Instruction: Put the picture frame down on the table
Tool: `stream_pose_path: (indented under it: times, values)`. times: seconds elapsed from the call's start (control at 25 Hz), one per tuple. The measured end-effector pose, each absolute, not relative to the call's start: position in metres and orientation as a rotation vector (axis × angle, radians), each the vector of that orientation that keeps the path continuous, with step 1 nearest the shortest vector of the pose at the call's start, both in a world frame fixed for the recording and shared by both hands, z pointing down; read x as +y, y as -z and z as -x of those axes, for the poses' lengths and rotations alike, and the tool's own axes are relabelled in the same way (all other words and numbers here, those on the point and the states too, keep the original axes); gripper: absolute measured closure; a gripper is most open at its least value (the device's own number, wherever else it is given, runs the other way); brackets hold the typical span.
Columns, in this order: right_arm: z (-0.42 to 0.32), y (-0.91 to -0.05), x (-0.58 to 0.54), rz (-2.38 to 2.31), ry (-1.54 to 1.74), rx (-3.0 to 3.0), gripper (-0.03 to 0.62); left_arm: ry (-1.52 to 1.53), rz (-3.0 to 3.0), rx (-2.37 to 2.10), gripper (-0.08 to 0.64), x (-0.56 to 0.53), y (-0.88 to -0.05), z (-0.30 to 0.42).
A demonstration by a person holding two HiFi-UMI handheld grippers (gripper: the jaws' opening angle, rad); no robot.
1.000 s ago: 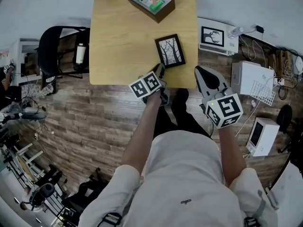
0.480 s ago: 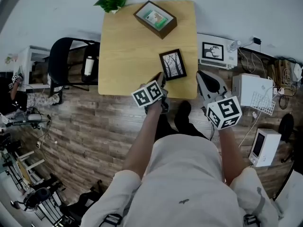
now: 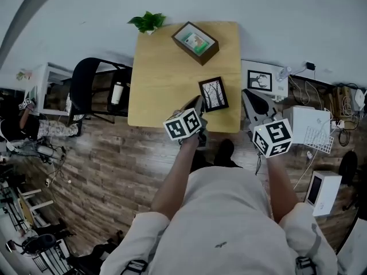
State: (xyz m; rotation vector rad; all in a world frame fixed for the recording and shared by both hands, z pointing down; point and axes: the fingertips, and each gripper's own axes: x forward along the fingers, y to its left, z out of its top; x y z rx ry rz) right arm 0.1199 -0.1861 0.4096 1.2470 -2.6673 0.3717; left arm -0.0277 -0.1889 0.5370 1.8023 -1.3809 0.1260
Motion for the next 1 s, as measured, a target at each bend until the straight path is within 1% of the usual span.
stream_pose_path:
  times: [0.36,0.72,1.0]
  values:
    - [-0.125,-0.375,-0.201,-1.288,-0.280,-2.685,0.594,-0.121,-2.004,-1.364,0.552,-0.205,-0.471,0.016]
    - [-0.132,-0.351,-0.207,-1.325,-0.235,-2.688,0.594,-0.064,-2.226,-1.357,0.552,-0.203,-0.388,0.007]
    - [-0.138,-0.340,-0.204,-1.340,-0.231,-2.685,0.594,-0.113,-2.362,-1.397,0.552,-0.193,-0.351,0.003]
